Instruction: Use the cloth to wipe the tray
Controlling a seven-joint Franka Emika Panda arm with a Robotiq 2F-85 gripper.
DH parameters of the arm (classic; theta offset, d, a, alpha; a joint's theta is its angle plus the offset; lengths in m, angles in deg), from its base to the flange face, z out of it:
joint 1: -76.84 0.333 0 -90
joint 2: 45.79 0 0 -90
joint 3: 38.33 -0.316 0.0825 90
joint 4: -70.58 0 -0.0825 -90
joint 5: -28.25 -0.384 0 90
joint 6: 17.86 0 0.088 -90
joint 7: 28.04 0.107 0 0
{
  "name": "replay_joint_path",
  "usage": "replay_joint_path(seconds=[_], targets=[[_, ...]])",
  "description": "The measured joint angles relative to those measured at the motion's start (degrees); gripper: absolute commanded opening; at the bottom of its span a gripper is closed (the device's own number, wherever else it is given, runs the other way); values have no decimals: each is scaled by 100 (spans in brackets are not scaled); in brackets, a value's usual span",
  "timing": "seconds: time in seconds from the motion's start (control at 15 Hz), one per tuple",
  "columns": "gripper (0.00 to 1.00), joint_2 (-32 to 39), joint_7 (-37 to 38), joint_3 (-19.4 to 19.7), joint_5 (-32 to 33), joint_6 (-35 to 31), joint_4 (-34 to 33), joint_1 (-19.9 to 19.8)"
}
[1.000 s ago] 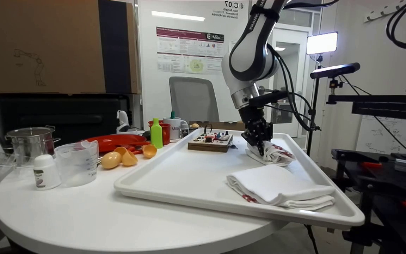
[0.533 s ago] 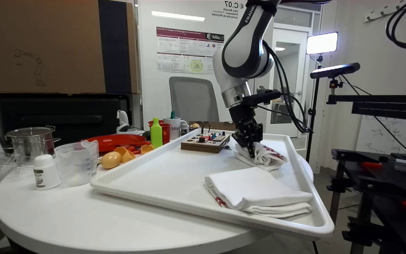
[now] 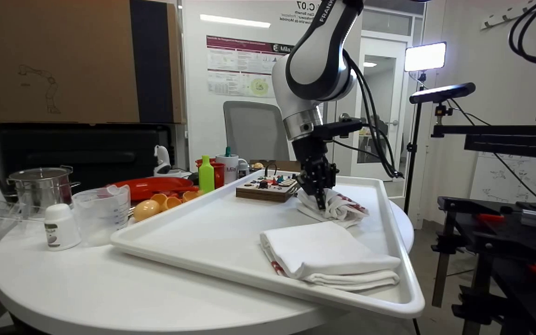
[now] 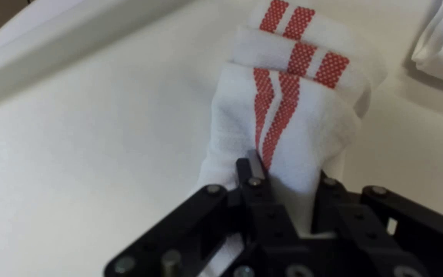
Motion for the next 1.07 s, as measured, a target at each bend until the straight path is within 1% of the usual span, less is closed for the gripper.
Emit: replay_joint_path(seconds=[0.6,1.07], targets=[[6,220,-97,-84,178,-47,-457,339],[6,577,-114,-97,559,-3,-1148,673]])
